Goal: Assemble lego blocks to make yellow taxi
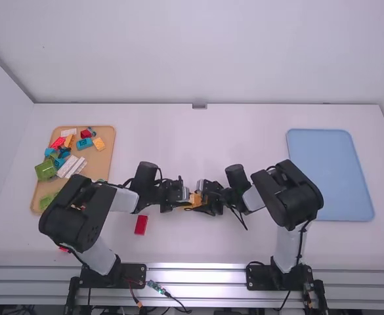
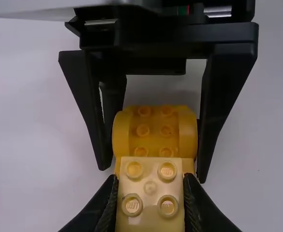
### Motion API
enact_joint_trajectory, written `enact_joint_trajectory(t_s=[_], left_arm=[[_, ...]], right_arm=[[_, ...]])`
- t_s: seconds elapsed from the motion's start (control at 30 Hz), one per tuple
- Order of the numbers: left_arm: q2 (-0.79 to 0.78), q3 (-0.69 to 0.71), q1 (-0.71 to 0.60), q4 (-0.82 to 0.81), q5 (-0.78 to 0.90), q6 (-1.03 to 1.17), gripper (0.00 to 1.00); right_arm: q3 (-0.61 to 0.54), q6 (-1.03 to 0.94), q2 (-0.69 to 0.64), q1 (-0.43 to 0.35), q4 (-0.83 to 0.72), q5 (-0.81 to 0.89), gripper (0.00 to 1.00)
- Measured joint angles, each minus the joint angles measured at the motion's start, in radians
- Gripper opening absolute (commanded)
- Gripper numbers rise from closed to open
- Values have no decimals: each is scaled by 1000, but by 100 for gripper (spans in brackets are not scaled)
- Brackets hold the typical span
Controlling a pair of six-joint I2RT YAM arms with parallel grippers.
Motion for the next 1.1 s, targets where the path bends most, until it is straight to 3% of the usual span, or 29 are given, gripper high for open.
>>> enact_joint_trajectory(t_s=[0.03, 0.07, 0.1, 0.13, 0.4, 0.6, 0.67, 0.7, 0.73, 0.77, 0.93, 1.1], left_arm=[[0, 0, 0, 2, 0, 0, 26], [0, 0, 0, 2, 0, 1, 42], [0, 0, 0, 3, 1, 4, 52], [0, 0, 0, 6, 0, -4, 59], [4, 0, 3, 64, -7, -58, 63], [-73, 0, 3, -34, 8, -87, 70], [-125, 0, 4, -80, 7, -92, 66], [-148, 0, 4, -94, 7, -94, 51], [-182, 1, 4, -115, 4, -95, 9], [-209, 1, 4, -133, -2, -91, 2], [-230, 1, 4, -134, -14, -79, 2], [-128, 11, 4, -78, -14, -79, 2]], right_arm=[[0, 0, 0, 0, 0, 0, 45], [0, 1, 0, 0, 0, 0, 45], [0, 1, 0, 0, 1, 3, 45], [0, 1, 0, -2, 1, 5, 44], [0, 2, 0, -4, 0, 5, 45], [0, 3, 0, -5, 1, 5, 45], [0, 3, 0, -5, 1, 5, 45], [0, 4, 0, -5, 1, 5, 45], [0, 4, 0, -5, 0, 5, 45], [0, 5, 0, -5, 1, 4, 45], [0, 7, 0, -5, 1, 4, 45], [0, 4, 0, -5, 0, 5, 45]])
